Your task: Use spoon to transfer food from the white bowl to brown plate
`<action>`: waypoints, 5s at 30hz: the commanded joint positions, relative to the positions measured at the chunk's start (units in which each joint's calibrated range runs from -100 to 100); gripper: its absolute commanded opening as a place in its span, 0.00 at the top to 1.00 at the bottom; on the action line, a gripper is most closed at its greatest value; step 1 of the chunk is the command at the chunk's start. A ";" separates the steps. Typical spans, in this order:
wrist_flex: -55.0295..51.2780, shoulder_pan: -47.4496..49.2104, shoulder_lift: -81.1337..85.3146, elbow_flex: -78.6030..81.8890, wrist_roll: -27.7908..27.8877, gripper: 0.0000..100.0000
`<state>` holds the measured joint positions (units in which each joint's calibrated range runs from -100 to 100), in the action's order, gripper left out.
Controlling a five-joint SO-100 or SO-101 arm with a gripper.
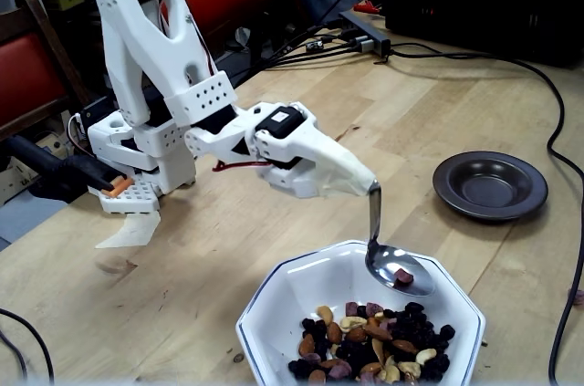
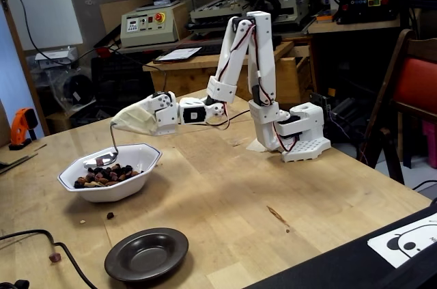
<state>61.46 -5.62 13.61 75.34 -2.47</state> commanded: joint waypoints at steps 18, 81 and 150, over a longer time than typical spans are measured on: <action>-24.47 7.03 25.97 -0.65 -0.29 0.98; -23.67 33.62 9.88 -13.39 0.20 0.98; -7.79 33.32 -6.21 -13.12 22.17 0.98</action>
<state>52.55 27.59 6.57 65.07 16.92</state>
